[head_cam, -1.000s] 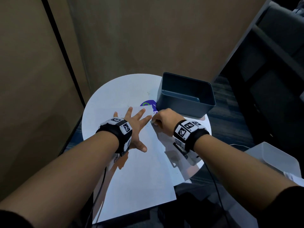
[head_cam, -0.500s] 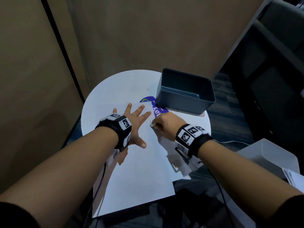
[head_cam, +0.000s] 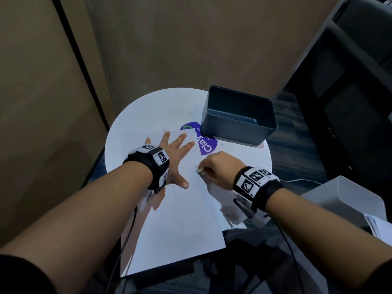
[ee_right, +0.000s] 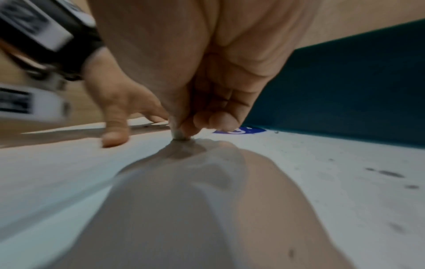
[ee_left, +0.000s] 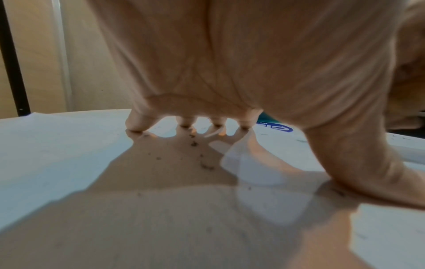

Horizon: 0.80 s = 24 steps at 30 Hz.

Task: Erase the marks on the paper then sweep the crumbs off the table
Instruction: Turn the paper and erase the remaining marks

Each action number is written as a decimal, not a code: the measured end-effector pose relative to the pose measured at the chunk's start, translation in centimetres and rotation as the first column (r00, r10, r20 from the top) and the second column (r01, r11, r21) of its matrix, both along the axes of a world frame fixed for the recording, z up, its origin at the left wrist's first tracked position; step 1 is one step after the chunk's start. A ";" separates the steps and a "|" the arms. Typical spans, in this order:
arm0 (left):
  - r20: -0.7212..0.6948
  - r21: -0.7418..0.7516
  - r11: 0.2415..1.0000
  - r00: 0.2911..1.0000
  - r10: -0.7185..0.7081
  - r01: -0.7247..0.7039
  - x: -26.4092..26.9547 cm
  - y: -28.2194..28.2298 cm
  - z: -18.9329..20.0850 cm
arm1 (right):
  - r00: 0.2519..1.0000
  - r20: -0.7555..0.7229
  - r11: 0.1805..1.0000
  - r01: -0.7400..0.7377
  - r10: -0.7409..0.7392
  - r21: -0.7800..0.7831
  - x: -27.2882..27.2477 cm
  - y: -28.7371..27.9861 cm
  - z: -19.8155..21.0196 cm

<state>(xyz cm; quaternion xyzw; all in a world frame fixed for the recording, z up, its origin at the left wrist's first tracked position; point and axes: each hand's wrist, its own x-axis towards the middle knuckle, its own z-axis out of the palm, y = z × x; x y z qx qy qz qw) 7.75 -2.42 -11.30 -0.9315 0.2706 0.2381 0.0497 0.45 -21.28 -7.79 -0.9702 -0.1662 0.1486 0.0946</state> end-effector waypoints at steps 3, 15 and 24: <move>-0.007 0.003 1.000 1.000 0.003 -0.003 -0.1 0.0 0.0 | 0.994 -0.097 0.998 -0.057 0.053 -0.039 0.2 0.1 0.9; -0.023 0.010 1.000 1.000 0.000 0.000 0.1 -0.1 -0.3 | 0.997 -0.070 0.999 -0.038 0.038 0.007 -1.6 0.3 -0.3; -0.028 0.007 1.000 1.000 -0.002 0.002 0.0 -0.1 0.3 | 0.996 0.061 0.996 0.064 -0.067 0.061 1.1 1.8 -0.7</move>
